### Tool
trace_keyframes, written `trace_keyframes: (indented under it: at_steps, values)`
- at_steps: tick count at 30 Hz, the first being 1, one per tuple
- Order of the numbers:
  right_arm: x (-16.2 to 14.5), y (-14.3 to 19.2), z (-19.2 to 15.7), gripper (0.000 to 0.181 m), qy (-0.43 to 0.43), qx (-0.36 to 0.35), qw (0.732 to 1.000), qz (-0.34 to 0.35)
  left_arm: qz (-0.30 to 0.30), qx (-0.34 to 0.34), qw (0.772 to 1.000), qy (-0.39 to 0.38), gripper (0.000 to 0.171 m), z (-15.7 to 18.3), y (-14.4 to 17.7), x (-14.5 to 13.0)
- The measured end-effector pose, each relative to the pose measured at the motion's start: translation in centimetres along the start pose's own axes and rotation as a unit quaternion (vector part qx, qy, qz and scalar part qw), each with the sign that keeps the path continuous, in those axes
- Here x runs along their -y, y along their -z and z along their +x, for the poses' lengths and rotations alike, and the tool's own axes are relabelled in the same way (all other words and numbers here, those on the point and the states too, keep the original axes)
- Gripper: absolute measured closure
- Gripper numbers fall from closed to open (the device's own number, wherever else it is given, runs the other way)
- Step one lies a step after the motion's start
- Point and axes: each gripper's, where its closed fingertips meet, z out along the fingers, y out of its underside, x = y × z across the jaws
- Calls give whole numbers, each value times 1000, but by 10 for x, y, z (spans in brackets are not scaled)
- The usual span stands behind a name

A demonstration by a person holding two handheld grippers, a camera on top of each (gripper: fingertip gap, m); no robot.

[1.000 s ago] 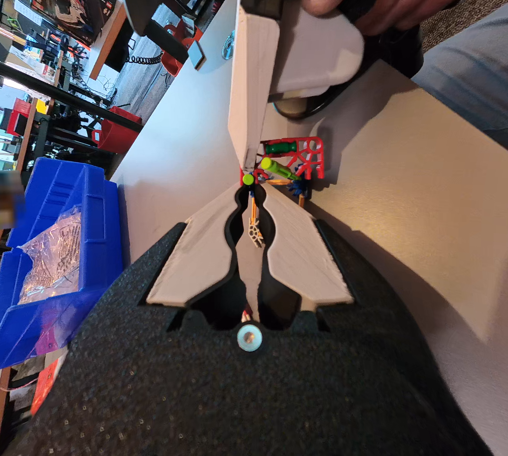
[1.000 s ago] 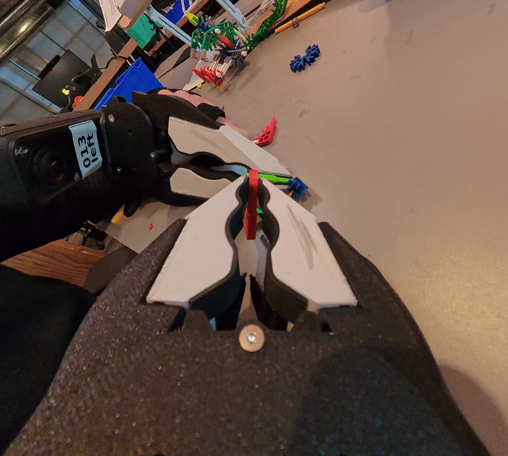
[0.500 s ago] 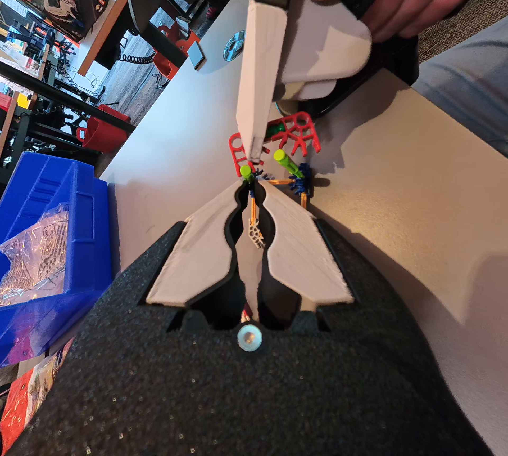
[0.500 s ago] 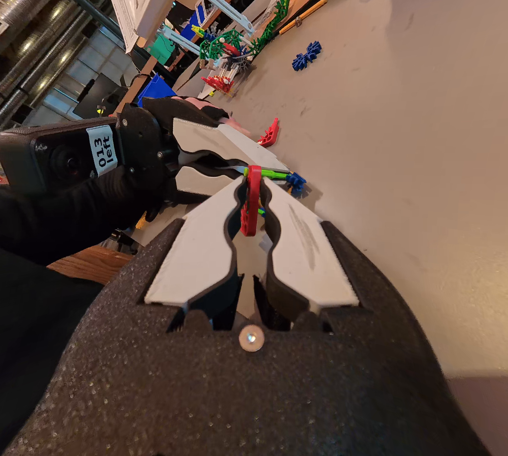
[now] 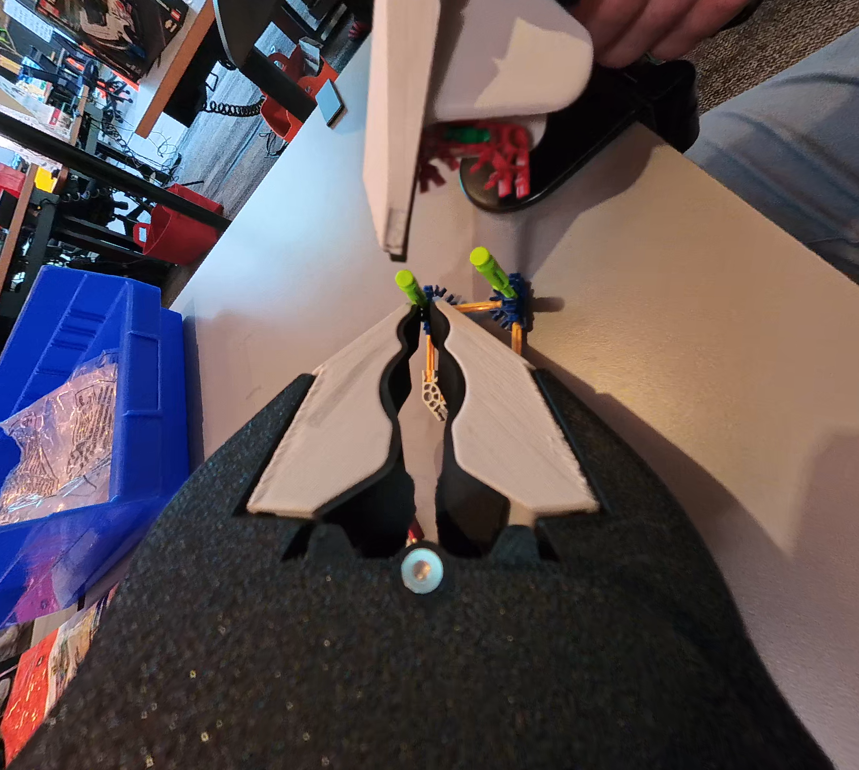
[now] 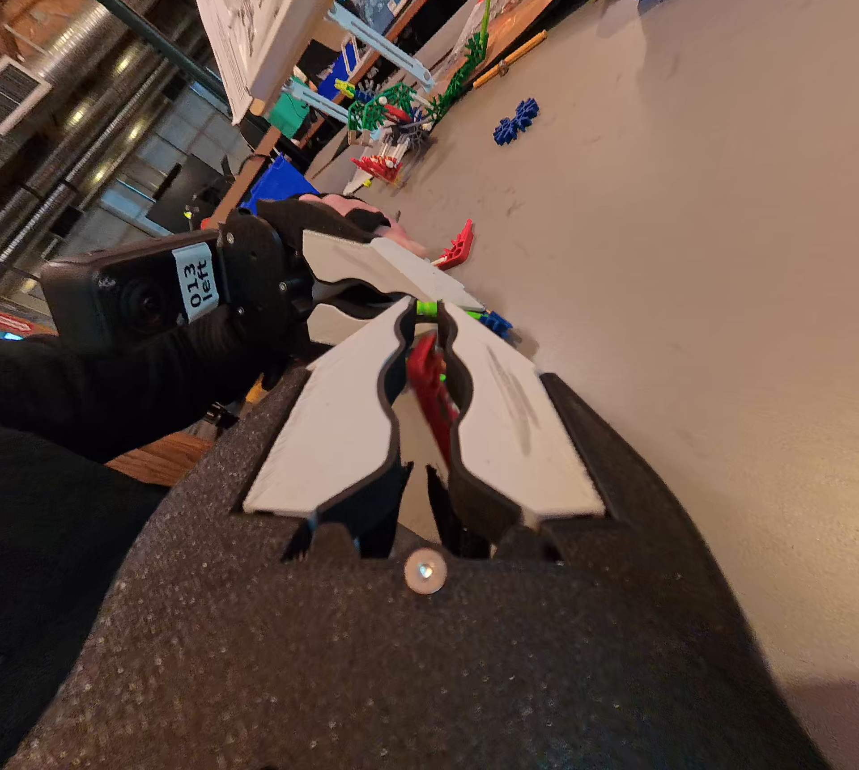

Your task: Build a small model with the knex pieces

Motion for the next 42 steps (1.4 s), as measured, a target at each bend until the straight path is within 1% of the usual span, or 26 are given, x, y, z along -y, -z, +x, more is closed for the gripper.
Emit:
trace_keyframes:
  at_steps: [2, 6, 10, 12, 14, 16, 18, 21, 23, 25, 28, 30, 33, 36, 39, 42]
  values:
    - [1, 0, 0, 181, -3, 0, 1000, 2, 0, 0, 1000, -2, 171, 0, 0, 0]
    - [-7, -2, 4, 181, 5, -15, 1000, -16, -2, -2, 1000, -1, 171, 1, -1, -1]
    - [-8, -6, 10, 181, 18, -41, 999, -18, -3, 0, 1000, 1, 171, -1, -2, -2]
    - [-6, -5, 10, 181, 20, -42, 999, -13, -3, -1, 1000, 5, 171, -2, -2, -4]
    - [-5, -1, 8, 180, 31, -46, 998, -8, -16, -11, 1000, 21, 169, -1, -5, -10]
    - [-2, 8, 2, 177, 46, -42, 998, 6, -18, -3, 1000, 12, 169, -4, -5, -12]
    - [-4, 20, 2, 173, 60, -56, 997, 7, -19, 5, 1000, 12, 169, -7, -7, -14]
    - [-4, 39, -2, 173, 70, -69, 995, 21, -25, 23, 999, 10, 168, -12, -9, -18]
    - [1, 51, -13, 173, 75, -61, 994, 43, -26, 25, 999, 11, 168, -14, -10, -19]
    - [1, 61, -23, 172, 89, -66, 993, 49, -26, 30, 999, 9, 168, -14, -11, -19]
    - [-5, 77, -38, 172, 123, -77, 988, 46, -29, 41, 999, 6, 168, -16, -11, -19]
    - [-11, 90, -50, 171, 142, -78, 986, 49, -35, 64, 997, -3, 168, -20, -12, -21]
    - [-29, 113, -59, 170, 168, -82, 981, 50, -43, 103, 993, -34, 168, -25, -14, -22]
    - [-60, 139, -49, 169, 187, -106, 976, 39, -48, 112, 992, -30, 169, -29, -16, -22]
    - [-97, 169, -18, 166, 160, -131, 977, 51, -54, 118, 991, -25, 169, -31, -18, -22]
    - [-151, 197, 41, 166, 103, -172, 979, 42, -62, 127, 990, -24, 169, -33, -20, -23]
